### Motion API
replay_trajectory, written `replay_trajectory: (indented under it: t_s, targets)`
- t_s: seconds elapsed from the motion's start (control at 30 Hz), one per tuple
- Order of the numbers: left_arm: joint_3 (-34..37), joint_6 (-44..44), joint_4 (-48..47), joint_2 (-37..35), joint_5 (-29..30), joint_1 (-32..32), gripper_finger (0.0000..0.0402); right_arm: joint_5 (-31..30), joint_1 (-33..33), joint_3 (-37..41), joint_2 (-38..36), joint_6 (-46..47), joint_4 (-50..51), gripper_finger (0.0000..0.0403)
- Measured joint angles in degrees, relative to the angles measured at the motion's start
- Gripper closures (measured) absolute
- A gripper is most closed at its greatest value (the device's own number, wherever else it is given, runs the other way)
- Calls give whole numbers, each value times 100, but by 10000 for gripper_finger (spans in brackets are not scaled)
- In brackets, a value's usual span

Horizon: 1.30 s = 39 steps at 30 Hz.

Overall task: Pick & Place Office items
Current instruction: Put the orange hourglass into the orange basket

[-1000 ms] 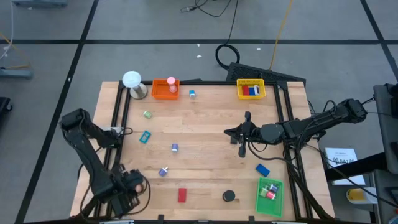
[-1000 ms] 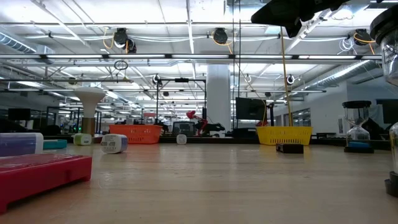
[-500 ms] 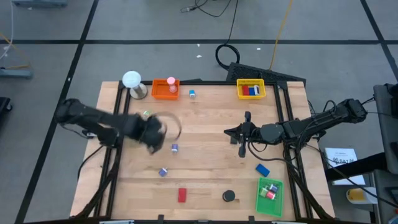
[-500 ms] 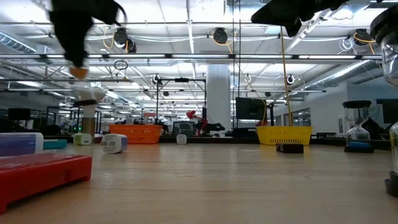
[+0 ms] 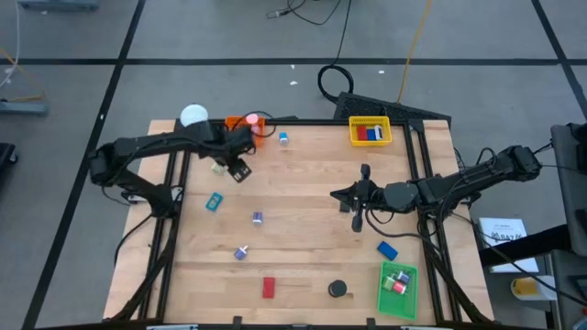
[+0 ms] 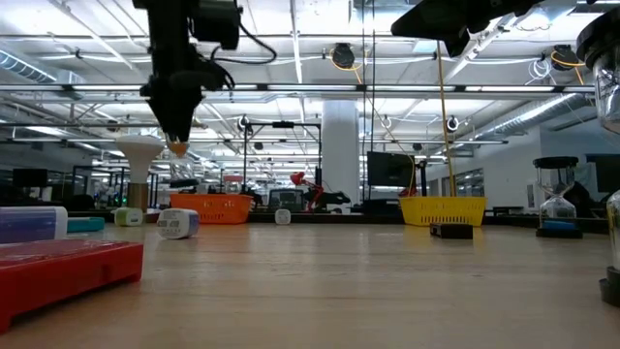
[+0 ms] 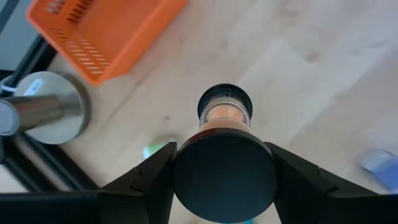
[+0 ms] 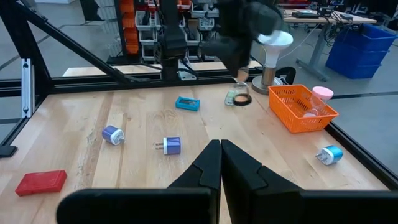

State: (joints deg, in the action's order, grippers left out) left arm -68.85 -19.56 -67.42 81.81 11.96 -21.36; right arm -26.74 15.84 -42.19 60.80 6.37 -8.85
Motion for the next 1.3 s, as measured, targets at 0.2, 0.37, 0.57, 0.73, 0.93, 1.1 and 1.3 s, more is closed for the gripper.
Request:
replay_trajectory:
  t_s: [0.2,0.37,0.57,0.73,0.93,1.1,1.3]
  targets:
    - [2,295,168,403,-51,-542,189,-1,2,0,0,0,-18,399]
    - [2,366,289,747,-79,-773,189,0,2,-2,0,0,-14,399]
    - [2,488,507,1055,-136,-892,189,0,0,-2,0,0,-12,399]
    - [2,449,508,1083,-146,-990,189,0,0,-2,0,0,-12,399]
    - [2,407,522,1085,-408,-1050,189,0,0,-2,0,0,-12,399]
    - [2,437,656,1085,-440,-1054,189,0,0,-2,0,0,-10,399]
    - [2,442,765,1085,-440,-1057,164,0,0,-2,-1,0,-10,399]
